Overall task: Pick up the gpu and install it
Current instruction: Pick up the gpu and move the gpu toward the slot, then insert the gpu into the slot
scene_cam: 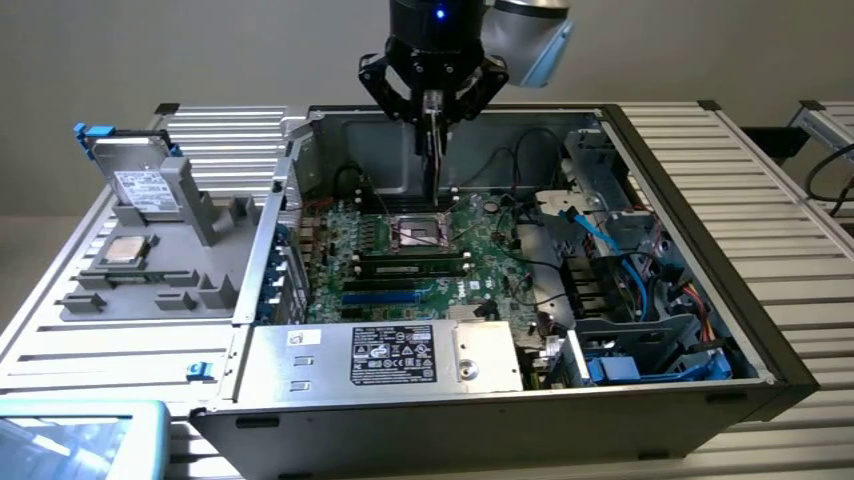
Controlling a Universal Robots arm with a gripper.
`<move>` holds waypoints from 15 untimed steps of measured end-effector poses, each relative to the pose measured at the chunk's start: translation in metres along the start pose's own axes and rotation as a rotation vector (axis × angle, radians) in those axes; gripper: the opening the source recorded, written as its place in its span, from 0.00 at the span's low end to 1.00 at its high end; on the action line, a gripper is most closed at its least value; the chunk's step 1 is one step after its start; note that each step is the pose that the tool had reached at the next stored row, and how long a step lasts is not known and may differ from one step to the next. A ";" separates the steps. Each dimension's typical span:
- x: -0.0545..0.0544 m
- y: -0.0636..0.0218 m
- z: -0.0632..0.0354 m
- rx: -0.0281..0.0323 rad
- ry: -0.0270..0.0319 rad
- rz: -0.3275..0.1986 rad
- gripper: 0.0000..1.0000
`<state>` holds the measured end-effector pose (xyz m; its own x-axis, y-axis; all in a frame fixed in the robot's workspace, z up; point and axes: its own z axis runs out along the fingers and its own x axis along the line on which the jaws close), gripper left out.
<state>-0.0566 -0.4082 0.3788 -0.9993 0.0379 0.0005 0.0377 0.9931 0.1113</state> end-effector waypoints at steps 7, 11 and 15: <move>-0.011 -0.0002 0.0053 0.0005 0.0005 -0.003 0.29; -0.011 -0.0002 0.0053 0.0006 0.0013 -0.011 0.29; -0.011 -0.0002 0.0055 0.0004 0.0095 -0.084 0.29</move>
<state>-0.0461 -0.4082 0.3733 -0.9989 -0.0461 0.0007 -0.0458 0.9928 0.1109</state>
